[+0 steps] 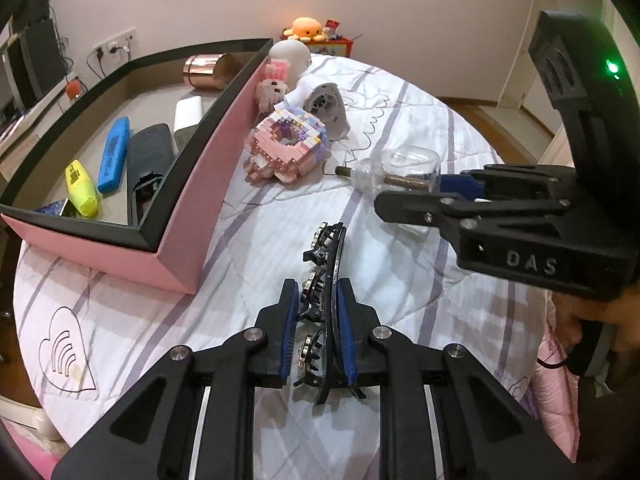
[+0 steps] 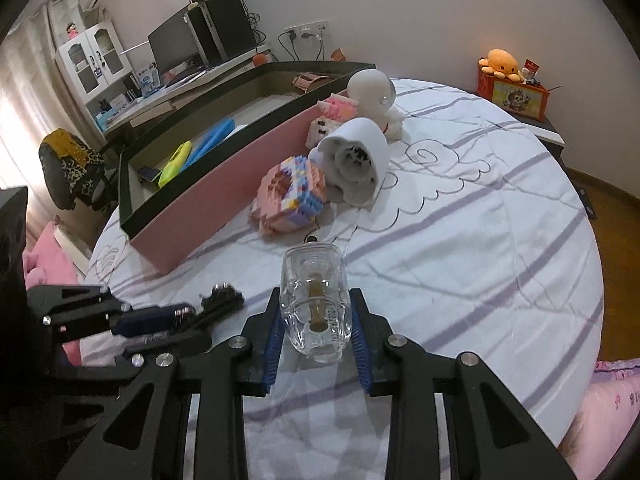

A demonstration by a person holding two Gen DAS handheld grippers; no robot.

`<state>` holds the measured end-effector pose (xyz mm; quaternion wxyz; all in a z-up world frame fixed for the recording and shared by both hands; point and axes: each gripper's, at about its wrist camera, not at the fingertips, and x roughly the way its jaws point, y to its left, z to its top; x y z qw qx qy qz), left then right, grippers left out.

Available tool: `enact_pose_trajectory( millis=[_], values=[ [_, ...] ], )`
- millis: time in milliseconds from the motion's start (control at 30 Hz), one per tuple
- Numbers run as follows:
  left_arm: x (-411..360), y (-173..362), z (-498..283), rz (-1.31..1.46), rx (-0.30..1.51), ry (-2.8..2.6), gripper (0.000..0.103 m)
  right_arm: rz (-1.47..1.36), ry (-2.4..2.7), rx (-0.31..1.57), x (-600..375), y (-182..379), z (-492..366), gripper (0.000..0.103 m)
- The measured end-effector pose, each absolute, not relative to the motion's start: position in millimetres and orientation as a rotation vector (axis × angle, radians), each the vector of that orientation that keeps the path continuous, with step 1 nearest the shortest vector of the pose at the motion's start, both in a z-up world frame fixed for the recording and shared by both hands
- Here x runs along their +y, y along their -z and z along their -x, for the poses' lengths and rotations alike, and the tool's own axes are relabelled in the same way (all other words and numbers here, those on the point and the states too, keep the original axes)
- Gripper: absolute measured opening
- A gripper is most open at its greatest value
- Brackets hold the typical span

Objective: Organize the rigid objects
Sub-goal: 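Carry the glass bottle and hair clip into the pink box and release both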

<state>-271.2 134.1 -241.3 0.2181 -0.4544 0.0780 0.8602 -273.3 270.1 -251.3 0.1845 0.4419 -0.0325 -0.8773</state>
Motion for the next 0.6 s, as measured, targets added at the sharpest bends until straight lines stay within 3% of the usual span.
enact_pose_trajectory(
  millis=[600],
  values=[
    [134.9, 242.1, 264.6, 1.265, 0.261, -2.385, 0.019, -1.271, 2.461, -0.055, 263.0, 254.8, 254.3, 0.031]
  ],
)
